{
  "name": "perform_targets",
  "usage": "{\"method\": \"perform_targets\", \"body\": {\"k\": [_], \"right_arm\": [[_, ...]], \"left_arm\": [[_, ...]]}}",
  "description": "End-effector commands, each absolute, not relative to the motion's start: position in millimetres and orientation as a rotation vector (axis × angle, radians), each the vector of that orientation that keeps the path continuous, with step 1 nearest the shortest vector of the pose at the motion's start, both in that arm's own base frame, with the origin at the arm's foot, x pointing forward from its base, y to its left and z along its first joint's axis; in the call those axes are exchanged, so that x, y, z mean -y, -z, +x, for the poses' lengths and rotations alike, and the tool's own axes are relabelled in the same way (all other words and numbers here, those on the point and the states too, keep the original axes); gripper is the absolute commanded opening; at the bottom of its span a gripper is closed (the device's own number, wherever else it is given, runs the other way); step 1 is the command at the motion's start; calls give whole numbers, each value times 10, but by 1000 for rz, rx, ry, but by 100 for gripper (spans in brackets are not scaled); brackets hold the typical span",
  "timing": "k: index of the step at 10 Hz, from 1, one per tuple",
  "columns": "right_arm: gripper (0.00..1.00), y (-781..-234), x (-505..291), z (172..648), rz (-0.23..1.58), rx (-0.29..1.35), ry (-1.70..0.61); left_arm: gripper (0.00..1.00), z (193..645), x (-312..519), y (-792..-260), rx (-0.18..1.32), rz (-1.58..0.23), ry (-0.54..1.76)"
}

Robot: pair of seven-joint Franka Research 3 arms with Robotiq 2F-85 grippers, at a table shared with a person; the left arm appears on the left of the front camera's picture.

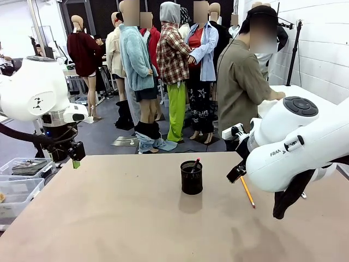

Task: Place the pens into the pen holder.
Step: Pick up a writing instrument from the table and place it into the Pen holder.

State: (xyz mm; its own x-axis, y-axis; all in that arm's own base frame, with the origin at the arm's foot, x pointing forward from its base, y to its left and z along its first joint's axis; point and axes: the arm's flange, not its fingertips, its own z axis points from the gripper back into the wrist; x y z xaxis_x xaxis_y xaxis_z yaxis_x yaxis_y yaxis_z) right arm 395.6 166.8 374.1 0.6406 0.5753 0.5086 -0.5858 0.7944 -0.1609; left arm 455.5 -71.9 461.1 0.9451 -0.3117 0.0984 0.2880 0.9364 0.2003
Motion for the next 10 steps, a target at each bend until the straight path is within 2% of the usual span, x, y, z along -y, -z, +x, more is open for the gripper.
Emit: {"method": "perform_targets", "body": {"k": [1,8,10], "right_arm": [[100,-3736,-1672,3951,20,572,-663],[100,-3741,-1668,3956,19,573,-662],[100,-3789,-1575,4177,6,509,-629]], "left_arm": [[92,4565,694,-4624,146,197,319],[92,4565,694,-4624,146,197,319],[92,4565,694,-4624,146,197,319]]}}
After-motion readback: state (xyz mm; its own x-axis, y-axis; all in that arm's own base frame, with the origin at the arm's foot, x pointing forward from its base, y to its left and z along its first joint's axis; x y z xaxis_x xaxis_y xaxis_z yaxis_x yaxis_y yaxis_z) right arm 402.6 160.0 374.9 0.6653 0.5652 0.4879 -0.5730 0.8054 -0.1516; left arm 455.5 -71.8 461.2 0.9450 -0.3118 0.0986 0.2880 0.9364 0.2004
